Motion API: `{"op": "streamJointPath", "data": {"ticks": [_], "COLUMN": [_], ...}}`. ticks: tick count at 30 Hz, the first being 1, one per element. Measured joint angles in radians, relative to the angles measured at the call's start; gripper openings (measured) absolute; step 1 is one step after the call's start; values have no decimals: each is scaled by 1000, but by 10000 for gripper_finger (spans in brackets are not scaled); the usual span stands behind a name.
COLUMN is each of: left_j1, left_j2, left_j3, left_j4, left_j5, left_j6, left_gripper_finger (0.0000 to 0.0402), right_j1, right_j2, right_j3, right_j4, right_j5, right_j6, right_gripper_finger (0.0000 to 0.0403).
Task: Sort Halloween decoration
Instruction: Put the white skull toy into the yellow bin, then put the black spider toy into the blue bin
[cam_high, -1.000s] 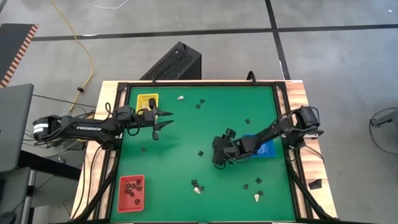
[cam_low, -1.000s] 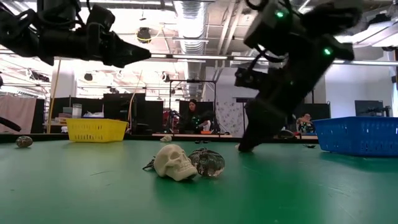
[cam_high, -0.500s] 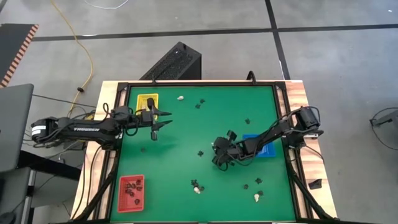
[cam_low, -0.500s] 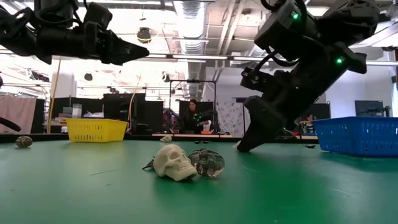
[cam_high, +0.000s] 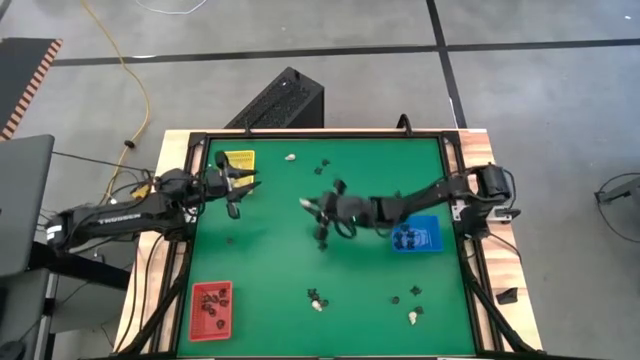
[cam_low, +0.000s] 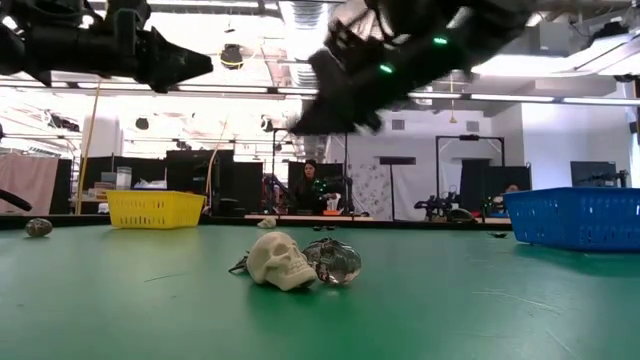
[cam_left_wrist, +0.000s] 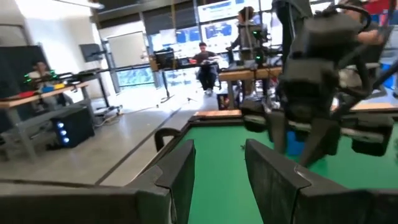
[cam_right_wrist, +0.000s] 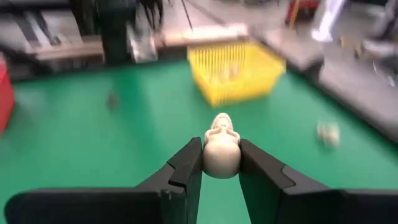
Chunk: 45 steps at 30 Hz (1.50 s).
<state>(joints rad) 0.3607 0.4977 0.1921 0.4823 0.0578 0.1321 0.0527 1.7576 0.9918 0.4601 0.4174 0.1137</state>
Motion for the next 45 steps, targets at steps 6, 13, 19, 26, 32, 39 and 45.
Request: {"op": "streamJointPath", "data": {"ticks": [6, 13, 19, 26, 32, 39, 45], "left_j1": [0, 0, 0, 0, 0, 0, 0], "left_j2": [-43, -63, -87, -87, -96, -104, 27], "left_j3": [0, 0, 0, 1, 0, 0, 0], "left_j4": [-75, -153, -195, -234, -296, -348, -270], "left_j5": [-70, -223, -226, -155, -156, -110, -15], "left_j6": [-1, 54, 81, 84, 79, 65, 29], "left_gripper_finger": [132, 132, 132, 132, 132, 132, 132], "right_j1": [-133, -219, -268, -284, -285, -289, -298], "right_j2": [212, 574, 798, 913, 829, 611, 513], "right_j3": [248, 747, 1125, 1364, 1349, 1354, 1324], "right_j4": [74, -38, -233, -379, -677, -1307, -1708], "right_j5": [-276, -438, -472, -473, -473, -431, -319], "right_j6": [-70, -67, -18, -9, -81, -190, -143], "right_gripper_finger": [119, 119, 134, 196, 247, 249, 240]}}
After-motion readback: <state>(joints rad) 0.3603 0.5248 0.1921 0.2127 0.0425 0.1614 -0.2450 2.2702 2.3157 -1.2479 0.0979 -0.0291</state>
